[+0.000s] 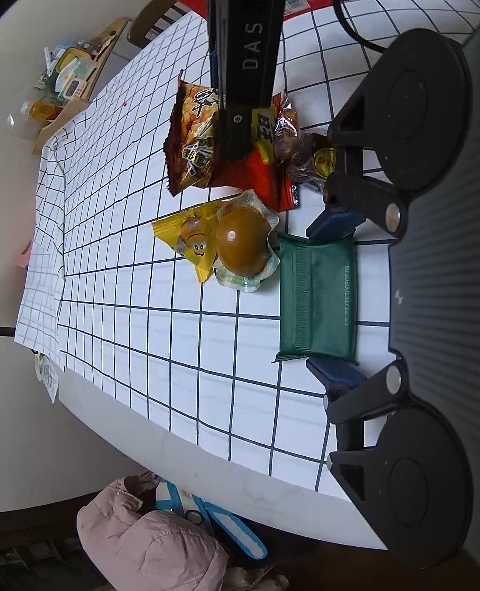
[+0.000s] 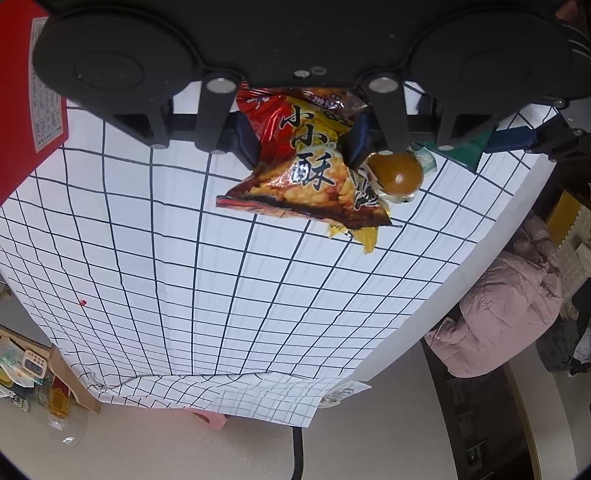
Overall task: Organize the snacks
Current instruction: 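Grasp the green bar with the left tool while the right tool grasps the red-yellow chip bag, then carry both snacks into the red box and open both tools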
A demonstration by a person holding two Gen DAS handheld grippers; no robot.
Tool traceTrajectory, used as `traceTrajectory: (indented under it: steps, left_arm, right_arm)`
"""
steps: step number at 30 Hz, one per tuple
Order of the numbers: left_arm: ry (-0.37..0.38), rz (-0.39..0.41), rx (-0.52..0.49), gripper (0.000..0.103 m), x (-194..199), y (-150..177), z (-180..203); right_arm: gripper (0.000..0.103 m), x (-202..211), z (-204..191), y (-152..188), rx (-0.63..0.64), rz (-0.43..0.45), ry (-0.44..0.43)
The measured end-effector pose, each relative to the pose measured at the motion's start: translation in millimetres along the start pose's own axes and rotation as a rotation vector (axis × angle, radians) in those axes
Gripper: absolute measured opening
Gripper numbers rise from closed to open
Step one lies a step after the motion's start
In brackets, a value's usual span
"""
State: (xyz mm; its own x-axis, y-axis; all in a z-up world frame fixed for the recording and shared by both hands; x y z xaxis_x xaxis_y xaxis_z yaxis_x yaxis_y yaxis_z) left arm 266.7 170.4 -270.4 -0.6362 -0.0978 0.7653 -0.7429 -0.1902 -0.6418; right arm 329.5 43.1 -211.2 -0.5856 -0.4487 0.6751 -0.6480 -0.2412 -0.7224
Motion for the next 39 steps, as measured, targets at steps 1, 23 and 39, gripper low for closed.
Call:
traceTrajectory:
  steps: [1,23,39]
  left_arm:
    - [0.001,0.000,0.007,0.067,0.5,-0.1,-0.4]
    - [0.035,0.068,0.115,0.065,76.7,-20.7,2.1]
    - [0.116,0.167,0.026,0.065,169.0,-44.8,90.8]
  right_arm:
    - [0.046,2.1,0.4,0.0,0.001,0.001,0.003]
    - [0.045,104.8,11.1,-8.8,-0.073,0.089,-0.011]
    - [0.045,204.8,58.3,1.3,-0.125,0.119,-0.021]
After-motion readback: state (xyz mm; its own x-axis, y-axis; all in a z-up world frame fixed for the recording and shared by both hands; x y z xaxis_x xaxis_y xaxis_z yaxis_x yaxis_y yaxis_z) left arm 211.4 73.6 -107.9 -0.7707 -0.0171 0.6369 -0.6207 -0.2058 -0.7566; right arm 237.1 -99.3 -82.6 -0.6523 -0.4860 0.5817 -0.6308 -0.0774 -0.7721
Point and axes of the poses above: each gripper's, at about its wrist camera, not at the fingertips, and x roughly against the way its jaws point, z to its right, y to its underside, the point moved 10 cm from there along -x, roughly the way its jaws point, and after that the axes turned 5 degrees about z, right-handed, at the moved point
